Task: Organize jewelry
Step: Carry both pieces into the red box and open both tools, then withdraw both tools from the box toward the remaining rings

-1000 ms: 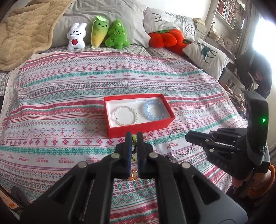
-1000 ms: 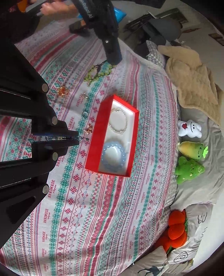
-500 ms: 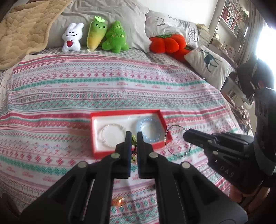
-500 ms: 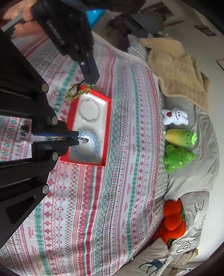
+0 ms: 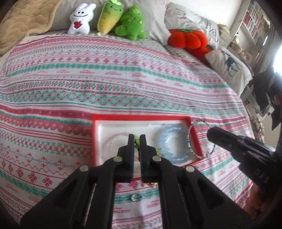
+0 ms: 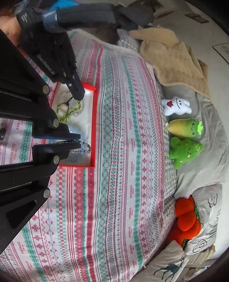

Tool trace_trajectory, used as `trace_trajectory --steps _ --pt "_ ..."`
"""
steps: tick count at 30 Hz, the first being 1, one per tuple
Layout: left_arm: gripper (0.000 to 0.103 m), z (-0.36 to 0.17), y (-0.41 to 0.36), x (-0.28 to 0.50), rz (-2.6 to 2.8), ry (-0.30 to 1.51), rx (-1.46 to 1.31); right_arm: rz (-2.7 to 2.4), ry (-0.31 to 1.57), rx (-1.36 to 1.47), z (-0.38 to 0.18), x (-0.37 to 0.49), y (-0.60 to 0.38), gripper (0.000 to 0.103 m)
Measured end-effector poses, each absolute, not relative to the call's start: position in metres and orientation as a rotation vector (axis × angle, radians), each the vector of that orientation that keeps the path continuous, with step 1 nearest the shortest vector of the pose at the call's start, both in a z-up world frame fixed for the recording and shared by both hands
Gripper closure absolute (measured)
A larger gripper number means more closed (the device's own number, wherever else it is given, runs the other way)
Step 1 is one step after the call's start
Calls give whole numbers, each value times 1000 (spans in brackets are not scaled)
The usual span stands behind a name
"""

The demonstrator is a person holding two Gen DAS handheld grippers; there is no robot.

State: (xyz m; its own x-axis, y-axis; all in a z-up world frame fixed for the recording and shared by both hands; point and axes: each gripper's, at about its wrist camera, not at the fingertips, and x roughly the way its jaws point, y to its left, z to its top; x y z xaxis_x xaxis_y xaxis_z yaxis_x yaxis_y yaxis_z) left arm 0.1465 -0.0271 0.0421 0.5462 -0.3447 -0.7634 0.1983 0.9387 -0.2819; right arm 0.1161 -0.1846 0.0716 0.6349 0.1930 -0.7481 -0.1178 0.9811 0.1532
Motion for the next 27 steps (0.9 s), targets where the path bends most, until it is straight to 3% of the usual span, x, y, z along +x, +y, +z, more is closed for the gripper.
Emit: trace_trajectory --steps 14,19,24,27 --pt "97 32 -37 144 -278 958 -28 140 911 60 40 136 -187 100" --pt "96 34 -39 142 -266 952 6 130 926 98 38 136 -200 92" --pt "74 41 -40 133 -272 934 14 143 934 74 43 128 -201 86" --pt "68 47 -42 127 -280 923 22 144 929 65 48 122 -201 86"
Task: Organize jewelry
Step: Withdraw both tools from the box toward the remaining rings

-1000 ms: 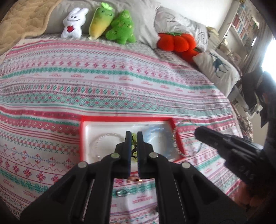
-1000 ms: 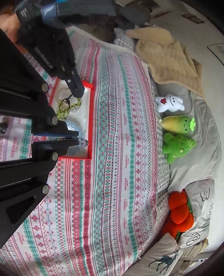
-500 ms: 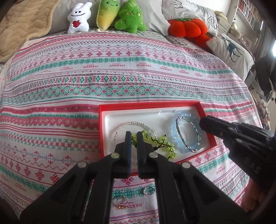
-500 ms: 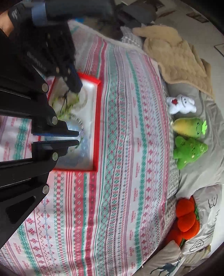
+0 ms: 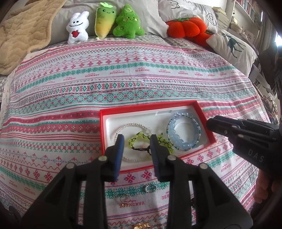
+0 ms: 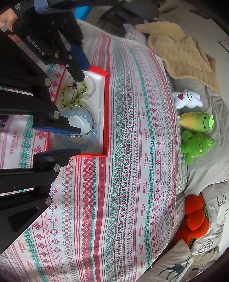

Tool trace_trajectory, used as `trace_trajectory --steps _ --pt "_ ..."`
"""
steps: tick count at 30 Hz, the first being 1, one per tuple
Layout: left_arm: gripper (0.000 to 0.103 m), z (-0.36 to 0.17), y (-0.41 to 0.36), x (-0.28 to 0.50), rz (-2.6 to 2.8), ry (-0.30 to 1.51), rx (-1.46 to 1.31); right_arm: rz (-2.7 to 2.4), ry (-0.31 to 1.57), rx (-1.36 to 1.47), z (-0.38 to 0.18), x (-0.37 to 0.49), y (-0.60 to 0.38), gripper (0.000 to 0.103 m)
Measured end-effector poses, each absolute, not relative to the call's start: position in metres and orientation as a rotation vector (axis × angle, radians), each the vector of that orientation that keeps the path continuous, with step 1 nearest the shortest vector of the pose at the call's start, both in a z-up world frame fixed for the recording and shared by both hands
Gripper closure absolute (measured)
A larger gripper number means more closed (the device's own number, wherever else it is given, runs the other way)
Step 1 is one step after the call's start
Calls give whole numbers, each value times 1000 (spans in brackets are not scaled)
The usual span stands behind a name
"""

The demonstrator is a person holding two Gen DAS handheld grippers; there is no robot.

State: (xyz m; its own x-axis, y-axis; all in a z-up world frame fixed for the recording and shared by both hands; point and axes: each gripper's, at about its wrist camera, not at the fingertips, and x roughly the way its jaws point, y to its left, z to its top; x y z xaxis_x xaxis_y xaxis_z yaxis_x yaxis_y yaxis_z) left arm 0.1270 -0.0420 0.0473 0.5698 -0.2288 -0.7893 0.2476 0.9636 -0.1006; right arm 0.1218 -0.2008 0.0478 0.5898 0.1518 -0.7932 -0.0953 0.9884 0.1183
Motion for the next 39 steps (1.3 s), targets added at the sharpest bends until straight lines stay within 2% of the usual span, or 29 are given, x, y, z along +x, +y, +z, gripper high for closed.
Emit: trace_trajectory --steps 4,13,17,18,19,20,21,24,28,39 --pt "48 56 -42 116 -276 907 29 150 927 48 53 112 -201 85" --pt "24 63 -29 86 -222 920 39 156 938 45 58 84 -206 84" --pt "21 58 -24 75 -206 963 37 150 953 33 56 71 -207 76" --pt "21 56 -22 73 -202 978 38 147 955 31 55 69 -207 66" --pt "21 53 -20 70 -197 994 39 143 957 28 55 66 -207 46" --pt "21 51 -18 68 -194 1006 41 138 954 29 55 62 -208 38" --pt "21 50 -16 66 -190 1018 43 134 949 31 55 59 -208 35" --pt "20 45 -9 60 -177 1053 44 131 967 36 54 53 -208 35" --pt "19 39 -1 53 -178 1105 30 116 1010 50 47 45 -211 28" --pt "19 17 6 40 -246 1251 -51 114 1112 -67 22 29 -197 26"
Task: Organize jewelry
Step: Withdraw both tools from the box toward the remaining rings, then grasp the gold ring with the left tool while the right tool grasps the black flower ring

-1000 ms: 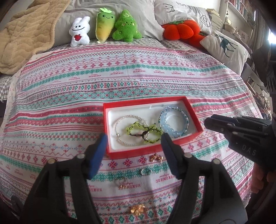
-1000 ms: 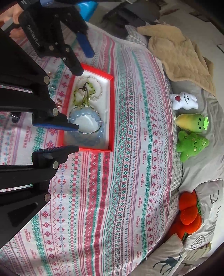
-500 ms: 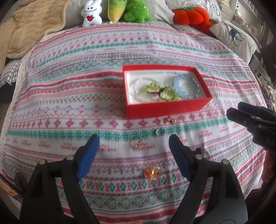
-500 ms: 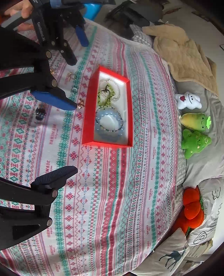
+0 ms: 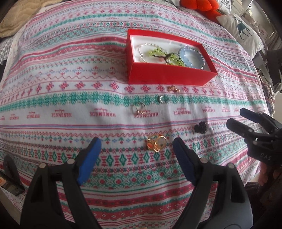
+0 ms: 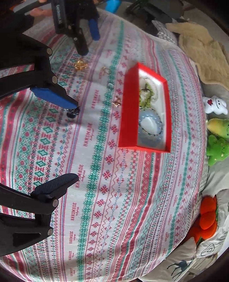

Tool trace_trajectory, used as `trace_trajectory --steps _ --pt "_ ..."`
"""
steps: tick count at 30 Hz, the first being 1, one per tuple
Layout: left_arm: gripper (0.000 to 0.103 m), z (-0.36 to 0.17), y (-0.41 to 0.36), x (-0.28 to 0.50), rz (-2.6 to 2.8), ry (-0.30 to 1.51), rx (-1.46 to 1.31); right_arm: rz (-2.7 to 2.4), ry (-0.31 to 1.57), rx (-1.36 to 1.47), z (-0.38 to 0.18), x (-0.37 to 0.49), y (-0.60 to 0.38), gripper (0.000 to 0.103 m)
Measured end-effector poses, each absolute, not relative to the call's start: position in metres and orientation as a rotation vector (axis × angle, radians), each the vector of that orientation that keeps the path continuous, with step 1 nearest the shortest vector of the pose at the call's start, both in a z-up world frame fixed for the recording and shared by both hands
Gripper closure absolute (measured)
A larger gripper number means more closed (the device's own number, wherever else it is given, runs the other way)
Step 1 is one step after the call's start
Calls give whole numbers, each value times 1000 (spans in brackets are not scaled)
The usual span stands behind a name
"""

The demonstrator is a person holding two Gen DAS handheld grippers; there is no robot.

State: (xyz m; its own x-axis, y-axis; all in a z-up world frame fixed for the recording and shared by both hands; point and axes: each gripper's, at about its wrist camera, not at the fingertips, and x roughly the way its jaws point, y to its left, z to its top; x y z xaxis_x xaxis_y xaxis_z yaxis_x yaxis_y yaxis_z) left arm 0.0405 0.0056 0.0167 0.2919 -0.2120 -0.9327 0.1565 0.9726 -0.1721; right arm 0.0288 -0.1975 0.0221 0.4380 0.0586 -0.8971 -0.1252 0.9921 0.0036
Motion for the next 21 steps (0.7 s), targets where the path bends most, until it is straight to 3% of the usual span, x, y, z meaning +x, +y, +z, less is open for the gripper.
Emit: trace_trajectory --steps 8,13,21 --pt "23 11 -10 37 -299 1279 -68 83 1151 -91 10 30 -202 26" --pt "40 5 -24 39 -317 1297 -51 71 1168 -67 7 34 -207 26" --pt "56 -11 -42 47 -280 1331 11 64 1185 -66 3 37 -207 26"
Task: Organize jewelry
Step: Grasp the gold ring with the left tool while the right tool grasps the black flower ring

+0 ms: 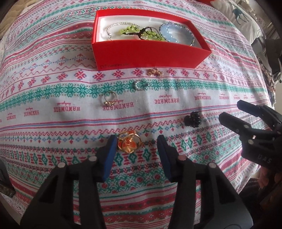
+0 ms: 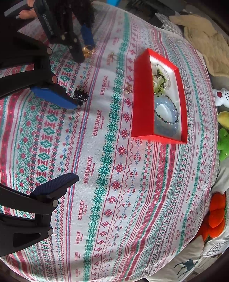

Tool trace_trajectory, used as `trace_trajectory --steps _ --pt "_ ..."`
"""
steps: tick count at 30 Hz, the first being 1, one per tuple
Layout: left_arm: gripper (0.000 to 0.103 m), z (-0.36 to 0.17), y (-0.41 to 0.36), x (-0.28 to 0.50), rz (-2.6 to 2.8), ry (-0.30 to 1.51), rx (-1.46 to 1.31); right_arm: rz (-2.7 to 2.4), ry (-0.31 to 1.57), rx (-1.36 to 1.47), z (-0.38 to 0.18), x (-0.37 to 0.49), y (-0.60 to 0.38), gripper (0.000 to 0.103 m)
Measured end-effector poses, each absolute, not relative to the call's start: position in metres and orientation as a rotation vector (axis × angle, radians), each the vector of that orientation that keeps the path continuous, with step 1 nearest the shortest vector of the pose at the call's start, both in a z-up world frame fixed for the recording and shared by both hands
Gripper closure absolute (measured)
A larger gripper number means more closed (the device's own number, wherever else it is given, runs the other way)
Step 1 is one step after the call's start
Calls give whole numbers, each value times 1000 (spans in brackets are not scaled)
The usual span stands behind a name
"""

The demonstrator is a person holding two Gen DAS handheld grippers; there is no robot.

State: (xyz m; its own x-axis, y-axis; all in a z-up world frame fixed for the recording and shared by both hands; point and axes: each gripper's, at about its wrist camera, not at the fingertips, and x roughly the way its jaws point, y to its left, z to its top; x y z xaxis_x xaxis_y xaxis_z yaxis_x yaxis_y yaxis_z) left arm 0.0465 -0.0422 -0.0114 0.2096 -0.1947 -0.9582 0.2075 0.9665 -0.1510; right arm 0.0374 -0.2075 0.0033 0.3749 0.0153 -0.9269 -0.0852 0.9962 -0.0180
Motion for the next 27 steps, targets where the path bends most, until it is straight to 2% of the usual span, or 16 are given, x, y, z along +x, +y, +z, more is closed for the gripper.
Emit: trace_trajectory --steps 3,5,6,11,13,27 --pt "62 -15 -47 50 -254 1334 31 65 1187 -66 3 38 -208 26" --pt "68 -17 -52 52 -244 1330 47 66 1188 -67 3 38 -207 26" --pt "75 -17 -52 52 -239 1328 53 65 1189 -67 4 38 -207 26" --pt "75 -17 -61 55 -240 1323 65 66 1193 -67 3 42 -205 26" --pt "78 -13 -57 55 -244 1315 61 67 1193 -66 2 42 -203 26" --pt "78 4 -27 54 -204 1271 46 148 1283 39 -18 58 -168 26"
